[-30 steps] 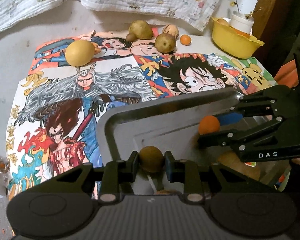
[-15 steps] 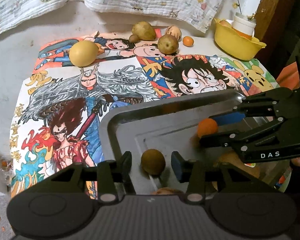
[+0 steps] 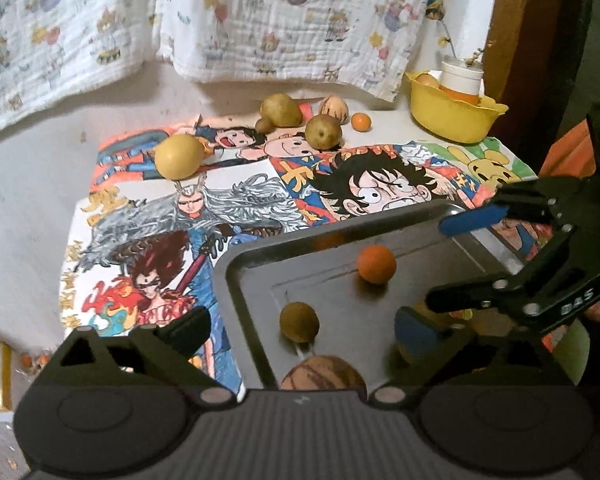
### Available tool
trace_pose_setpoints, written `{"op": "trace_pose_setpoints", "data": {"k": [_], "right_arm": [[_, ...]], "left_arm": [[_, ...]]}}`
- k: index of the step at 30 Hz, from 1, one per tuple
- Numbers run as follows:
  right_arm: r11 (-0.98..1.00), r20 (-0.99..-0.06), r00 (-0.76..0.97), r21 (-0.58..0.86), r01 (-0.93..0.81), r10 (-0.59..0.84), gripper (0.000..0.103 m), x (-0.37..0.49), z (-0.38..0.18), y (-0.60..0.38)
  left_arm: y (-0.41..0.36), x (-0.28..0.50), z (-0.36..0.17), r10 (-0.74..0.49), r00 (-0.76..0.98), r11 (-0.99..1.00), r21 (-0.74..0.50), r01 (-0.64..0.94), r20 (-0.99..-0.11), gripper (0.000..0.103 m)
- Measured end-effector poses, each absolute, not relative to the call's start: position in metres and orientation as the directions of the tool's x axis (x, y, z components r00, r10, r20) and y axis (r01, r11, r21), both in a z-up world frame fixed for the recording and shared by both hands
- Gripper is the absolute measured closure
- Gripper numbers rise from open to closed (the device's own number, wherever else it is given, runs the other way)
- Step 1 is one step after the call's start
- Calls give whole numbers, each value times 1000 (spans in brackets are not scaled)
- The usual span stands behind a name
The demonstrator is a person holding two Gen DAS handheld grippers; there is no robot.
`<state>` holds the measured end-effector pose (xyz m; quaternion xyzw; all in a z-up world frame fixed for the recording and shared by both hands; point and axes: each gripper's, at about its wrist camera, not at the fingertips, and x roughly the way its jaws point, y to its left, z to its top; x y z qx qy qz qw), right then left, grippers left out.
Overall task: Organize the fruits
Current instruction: 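Open the right tool over the tray while the left tool releases the small brown fruit, then move the left tool toward the yellow pear while the right tool approaches a brown pear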
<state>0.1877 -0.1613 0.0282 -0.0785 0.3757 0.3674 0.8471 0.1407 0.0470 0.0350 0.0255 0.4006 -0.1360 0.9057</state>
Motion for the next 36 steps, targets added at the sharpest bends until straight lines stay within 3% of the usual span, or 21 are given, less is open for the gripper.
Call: {"op": "trace_pose_setpoints", "data": {"k": [2,7,25,36], "right_arm": [[705,-685,455,122,-698,569,5,178,33,-161],[661,-684,444,75,-747,579,1,156,38,-160],[692,-796,426,-13,-722,430,1,142,20,-204],[766,-786,493,-38,-642,374,1,172,23,-227]], "left_arm": [[47,132,35,-216,649,962,-44,271,-729,1],[49,112,33,-208,657,956,-7,294,-725,1],[63,83,27,-194,632,934,55,352,-750,1],[77,102,33,-181,629,940,54,336,-756,1]]}}
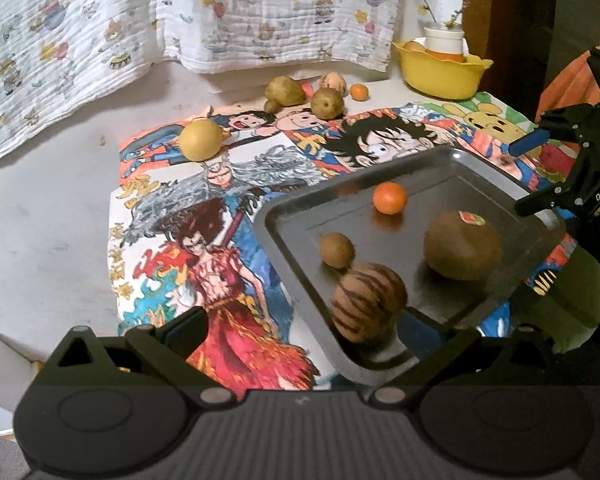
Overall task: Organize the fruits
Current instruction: 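Move the left tool toward the yellow pear while the right tool approaches a brown pear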
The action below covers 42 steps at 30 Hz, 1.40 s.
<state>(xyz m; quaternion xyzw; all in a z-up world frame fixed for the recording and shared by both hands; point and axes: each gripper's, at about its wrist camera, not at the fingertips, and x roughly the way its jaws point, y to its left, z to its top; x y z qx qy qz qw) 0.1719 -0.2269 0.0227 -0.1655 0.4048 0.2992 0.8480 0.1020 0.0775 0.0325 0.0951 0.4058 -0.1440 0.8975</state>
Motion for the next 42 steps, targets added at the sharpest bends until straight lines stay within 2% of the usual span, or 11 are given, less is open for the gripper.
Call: {"op": "trace_pose_setpoints", "data": {"k": [19,42], "right_arm": [[789,-694,586,-41,-613,419,1,259,40,-192],[848,-685,647,-80,-524,335,1,357,21,-131]], "left_arm": [[95,200,36,-108,657,980,31,196,-746,1],[78,328,17,8,714,992,97,84,-701,1]]}}
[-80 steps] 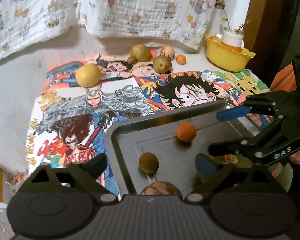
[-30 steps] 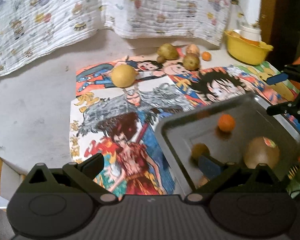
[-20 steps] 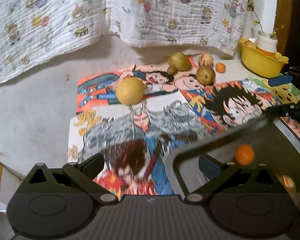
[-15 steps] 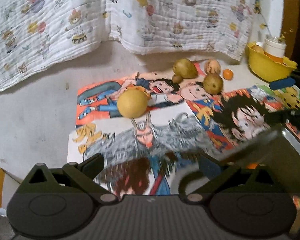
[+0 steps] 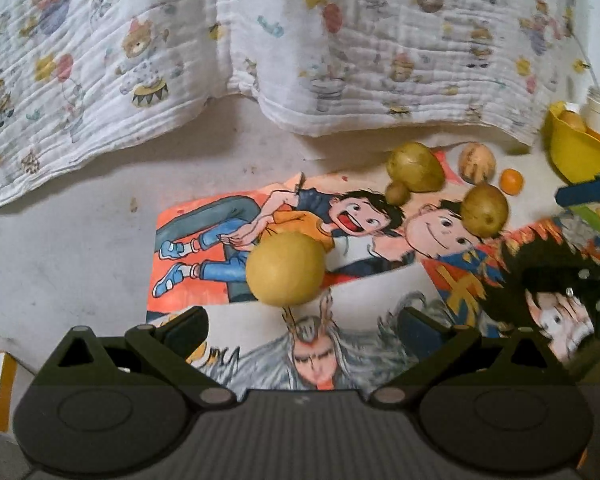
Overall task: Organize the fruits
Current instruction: 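Move the left tool toward the yellow pear while the right tool approaches a brown pear, then grasp the yellow pear with the left tool while the right tool grasps the brown pear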
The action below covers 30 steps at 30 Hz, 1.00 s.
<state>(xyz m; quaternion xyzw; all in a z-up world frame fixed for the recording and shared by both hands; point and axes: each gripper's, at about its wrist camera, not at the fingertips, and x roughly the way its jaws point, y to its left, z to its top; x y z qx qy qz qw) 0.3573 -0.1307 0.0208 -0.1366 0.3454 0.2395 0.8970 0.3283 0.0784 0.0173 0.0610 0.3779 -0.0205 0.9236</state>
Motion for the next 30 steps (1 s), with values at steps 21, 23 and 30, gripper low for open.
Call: {"op": "trace_pose_setpoints", "data": {"k": [21,23,30], "right_arm": [[928,-671,689,-5,-373,274,1,417,-31,-117],[929,-666,693,1,-369,276,1,419,-34,-116],[928,-650,707,-4,-372,280,1,425,-38,-112]], "left_arm": [[90,389,-23,34,707,999,23,-25,-706,1],[90,392,-25,32,706,999,21,-25,-707,1],[90,399,-33,28,700,999,8,-31,-713,1]]}}
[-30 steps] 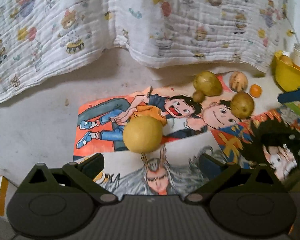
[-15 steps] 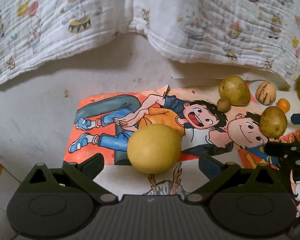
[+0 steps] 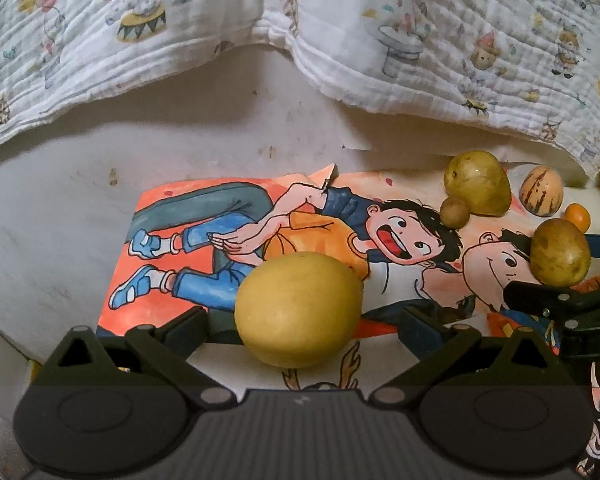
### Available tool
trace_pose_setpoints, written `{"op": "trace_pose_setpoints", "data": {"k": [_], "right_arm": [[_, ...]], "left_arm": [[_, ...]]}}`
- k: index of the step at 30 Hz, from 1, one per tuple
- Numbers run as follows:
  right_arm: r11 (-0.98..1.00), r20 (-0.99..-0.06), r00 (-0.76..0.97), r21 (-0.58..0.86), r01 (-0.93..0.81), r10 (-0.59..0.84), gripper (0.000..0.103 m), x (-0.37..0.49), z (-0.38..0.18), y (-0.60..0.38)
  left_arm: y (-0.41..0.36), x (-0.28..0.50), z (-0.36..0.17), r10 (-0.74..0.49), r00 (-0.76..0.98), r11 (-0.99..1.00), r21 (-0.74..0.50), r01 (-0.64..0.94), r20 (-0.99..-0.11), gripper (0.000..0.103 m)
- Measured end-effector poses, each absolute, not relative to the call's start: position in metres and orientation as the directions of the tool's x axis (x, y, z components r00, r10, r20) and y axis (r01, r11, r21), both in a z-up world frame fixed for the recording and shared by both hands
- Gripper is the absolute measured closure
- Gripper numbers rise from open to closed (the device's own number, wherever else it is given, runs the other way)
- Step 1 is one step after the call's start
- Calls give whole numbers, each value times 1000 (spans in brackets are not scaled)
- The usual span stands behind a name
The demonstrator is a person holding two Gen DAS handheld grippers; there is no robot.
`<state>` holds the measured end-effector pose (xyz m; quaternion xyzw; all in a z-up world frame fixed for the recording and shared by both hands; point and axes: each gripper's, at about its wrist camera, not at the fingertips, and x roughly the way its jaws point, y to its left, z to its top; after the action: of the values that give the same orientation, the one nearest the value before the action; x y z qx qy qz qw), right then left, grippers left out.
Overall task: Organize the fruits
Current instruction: 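Grasp the yellow pear with the left tool while the right tool grasps the brown pear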
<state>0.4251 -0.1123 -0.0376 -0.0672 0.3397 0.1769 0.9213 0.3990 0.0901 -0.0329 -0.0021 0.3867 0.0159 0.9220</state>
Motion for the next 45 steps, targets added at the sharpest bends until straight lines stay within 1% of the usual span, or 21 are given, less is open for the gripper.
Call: {"op": "trace_pose_setpoints", "data": {"k": [3,5,13,17,19,22,24,30,32,35,40,42,45], "right_arm": [[931,-651,706,0,-365,277,3,427,-37,-112],[932,-646,711,3,-363,279,7,428,-37,-113],[933,-626,732,-18,-359,269,15,427,-36,-111],[932,-621,734,-15,-363,276,17,426,-35,-112],[931,-626,731,-22,-364,271,17,427,-36,-111],[932,-661,708,-38,-361,248,17,431,-41,-108],[933,-658,710,-33,-359,250,19,432,-42,-107],[934,-640,728,-45,-355,246,28,430,-39,-106],[931,-633,732,-48,-361,251,36,431,-38,-105],[927,-649,720,-63,-371,244,38,434,-41,-102],[925,-646,726,-82,-372,235,40,435,-41,-99],[926,-645,728,-85,-369,231,47,435,-41,-98],[921,-651,719,-78,-381,242,48,435,-40,-98]], "left_arm": [[90,400,-34,32,702,999,8,-37,-712,1],[90,401,-35,37,703,999,12,-41,-710,1],[84,405,-36,17,704,1000,3,-21,-710,15],[81,406,-37,22,712,1000,15,-16,-701,18],[82,406,-37,24,714,1000,16,-18,-699,20],[83,405,-36,27,717,1000,18,-21,-696,23],[84,404,-36,30,721,1000,21,-22,-692,26],[87,400,-37,46,734,999,25,-39,-677,34],[89,400,-37,45,738,999,25,-38,-674,35],[89,400,-37,44,737,999,27,-36,-674,35],[89,403,-38,49,737,999,30,-39,-674,36],[89,403,-38,51,737,999,35,-38,-674,36],[88,403,-38,53,737,999,42,-34,-673,37]]}}
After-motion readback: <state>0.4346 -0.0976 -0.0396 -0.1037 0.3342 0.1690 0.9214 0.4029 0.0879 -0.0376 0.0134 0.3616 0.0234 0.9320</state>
